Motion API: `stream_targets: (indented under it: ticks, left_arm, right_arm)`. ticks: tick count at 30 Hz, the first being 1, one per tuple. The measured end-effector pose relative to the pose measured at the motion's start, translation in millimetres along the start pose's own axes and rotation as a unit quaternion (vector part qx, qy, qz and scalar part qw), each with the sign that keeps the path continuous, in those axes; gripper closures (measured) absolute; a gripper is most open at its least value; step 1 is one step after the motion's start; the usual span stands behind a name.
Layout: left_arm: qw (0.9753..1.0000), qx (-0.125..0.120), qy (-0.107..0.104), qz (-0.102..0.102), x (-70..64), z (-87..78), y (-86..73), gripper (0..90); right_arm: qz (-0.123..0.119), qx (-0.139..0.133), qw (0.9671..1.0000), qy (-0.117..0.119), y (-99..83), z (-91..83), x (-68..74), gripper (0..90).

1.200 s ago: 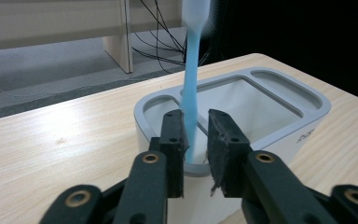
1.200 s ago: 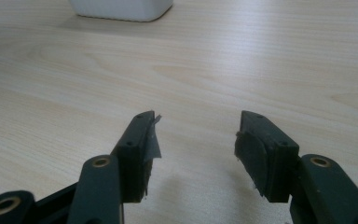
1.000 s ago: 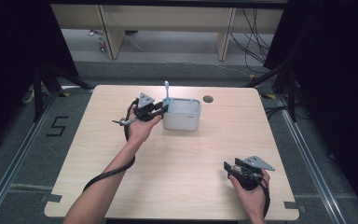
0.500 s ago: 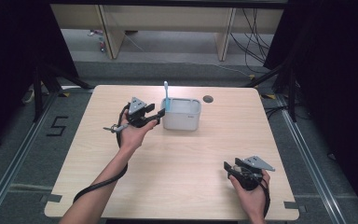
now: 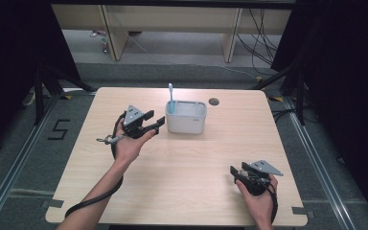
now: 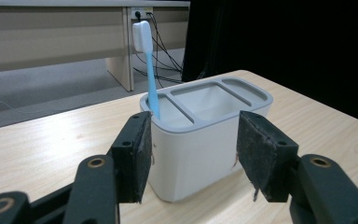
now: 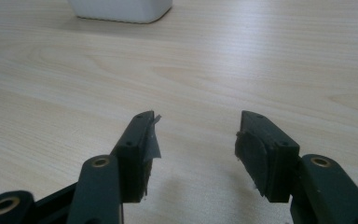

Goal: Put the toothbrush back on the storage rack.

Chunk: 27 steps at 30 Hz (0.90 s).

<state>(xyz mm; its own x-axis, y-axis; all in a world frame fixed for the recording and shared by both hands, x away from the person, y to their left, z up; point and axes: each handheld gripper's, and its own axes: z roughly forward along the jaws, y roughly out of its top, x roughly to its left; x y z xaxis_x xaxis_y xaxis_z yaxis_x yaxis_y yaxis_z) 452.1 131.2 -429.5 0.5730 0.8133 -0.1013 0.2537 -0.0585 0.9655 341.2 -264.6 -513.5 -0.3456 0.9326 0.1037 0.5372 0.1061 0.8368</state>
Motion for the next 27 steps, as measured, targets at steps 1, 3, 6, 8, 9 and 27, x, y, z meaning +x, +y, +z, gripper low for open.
stream_targets:
  ticks: [1, 3, 6, 8, 9, 27]
  left_arm:
    - [1.0, 0.0, 0.0, -0.001, -0.2, -1.4, -0.8, 45.2]
    - [1.0, -0.002, 0.002, 0.001, -0.5, -5.4, -2.9, 45.2]
    - [1.0, 0.001, 0.002, 0.005, -0.6, -11.3, -5.7, 45.1]
    - [1.0, 0.002, 0.0, 0.005, -1.0, -15.0, -7.4, 45.0]
    - [1.0, 0.003, 0.0, 0.006, -0.8, -16.5, -7.9, 44.9]
    - [0.9999, 0.008, -0.008, 0.01, -1.0, -46.2, -34.2, 43.9]
  right_arm:
    - [0.0, 0.0, 1.0, 0.0, 0.0, 0.0, 0.0, 47.0]
    - [-0.002, -0.001, 1.0, 0.0, 0.0, 0.0, -0.2, 47.0]
    - [-0.002, 0.0, 1.0, 0.001, 0.0, 0.1, -0.2, 47.0]
    - [-0.004, 0.001, 1.0, -0.001, -0.1, 0.1, 0.0, 47.0]
    - [0.023, 0.006, 0.9997, 0.006, -0.6, 0.0, 3.8, 47.0]
    - [0.003, 0.004, 0.9999, 0.01, -0.1, 0.5, 0.8, 47.1]
